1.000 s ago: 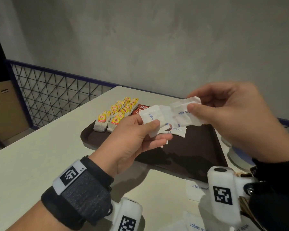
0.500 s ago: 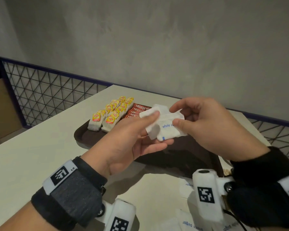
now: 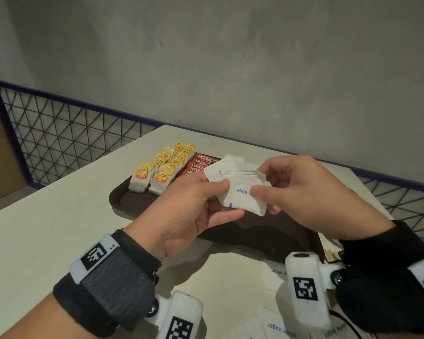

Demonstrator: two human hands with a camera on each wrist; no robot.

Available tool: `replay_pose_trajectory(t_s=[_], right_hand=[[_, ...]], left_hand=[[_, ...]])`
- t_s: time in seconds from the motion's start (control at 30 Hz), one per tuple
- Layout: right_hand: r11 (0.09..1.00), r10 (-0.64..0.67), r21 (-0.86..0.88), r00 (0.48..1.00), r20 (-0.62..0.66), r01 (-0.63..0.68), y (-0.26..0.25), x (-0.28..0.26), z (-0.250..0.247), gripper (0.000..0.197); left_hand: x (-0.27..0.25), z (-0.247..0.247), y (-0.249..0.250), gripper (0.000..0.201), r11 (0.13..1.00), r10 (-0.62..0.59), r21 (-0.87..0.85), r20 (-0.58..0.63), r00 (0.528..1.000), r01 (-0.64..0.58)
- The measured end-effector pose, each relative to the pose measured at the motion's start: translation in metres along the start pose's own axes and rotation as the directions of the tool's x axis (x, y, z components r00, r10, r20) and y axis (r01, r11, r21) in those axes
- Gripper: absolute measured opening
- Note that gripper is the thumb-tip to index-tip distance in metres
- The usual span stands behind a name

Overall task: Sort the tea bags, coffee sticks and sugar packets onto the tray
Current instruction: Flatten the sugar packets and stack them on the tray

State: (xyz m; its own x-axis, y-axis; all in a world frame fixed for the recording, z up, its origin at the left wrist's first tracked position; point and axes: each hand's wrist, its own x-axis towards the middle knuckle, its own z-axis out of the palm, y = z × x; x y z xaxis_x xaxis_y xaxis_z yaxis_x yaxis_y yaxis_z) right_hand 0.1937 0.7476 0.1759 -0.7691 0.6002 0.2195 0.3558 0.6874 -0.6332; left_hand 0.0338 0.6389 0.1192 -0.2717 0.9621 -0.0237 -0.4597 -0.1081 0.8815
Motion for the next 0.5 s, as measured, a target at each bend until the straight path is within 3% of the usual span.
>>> replay_pose_trajectory(t_s=[0.07, 0.13, 0.2, 0.33, 0.5], right_hand=[[0.98, 0.052, 0.193, 0.997, -0.048, -0.042, 0.002, -0.001, -0.005, 0.006], [0.887, 0.166, 0.452, 0.979, -0.115, -0.097, 0.002, -0.003, -0.013, 0.008], [0.806, 0.265, 0.572, 0.956, -0.123, -0.15, 0.005, 0.003, -0.019, 0.01], [0.86, 0.384, 0.375, 0.923, -0.025, -0.347, 0.024, 0.041, -0.017, 0.013], [0.822, 0.569, -0.038, 0.813, 0.124, -0.569, 0.059, 0.079, -0.004, 0.014]], left_hand=[[-0.001, 0.0, 0.002, 0.03, 1.0, -0.007, 0.007, -0.036, 0.999, 0.007], [-0.002, -0.001, 0.006, 0.027, 1.0, -0.003, -0.004, -0.069, 0.998, 0.003], [-0.002, -0.004, 0.01, 0.025, 0.999, 0.012, -0.032, -0.08, 0.997, -0.014], [0.001, -0.009, 0.014, 0.028, 0.997, 0.036, -0.07, -0.109, 0.993, -0.044], [0.002, -0.009, 0.015, 0.027, 0.997, 0.052, -0.054, -0.103, 0.993, -0.058]])
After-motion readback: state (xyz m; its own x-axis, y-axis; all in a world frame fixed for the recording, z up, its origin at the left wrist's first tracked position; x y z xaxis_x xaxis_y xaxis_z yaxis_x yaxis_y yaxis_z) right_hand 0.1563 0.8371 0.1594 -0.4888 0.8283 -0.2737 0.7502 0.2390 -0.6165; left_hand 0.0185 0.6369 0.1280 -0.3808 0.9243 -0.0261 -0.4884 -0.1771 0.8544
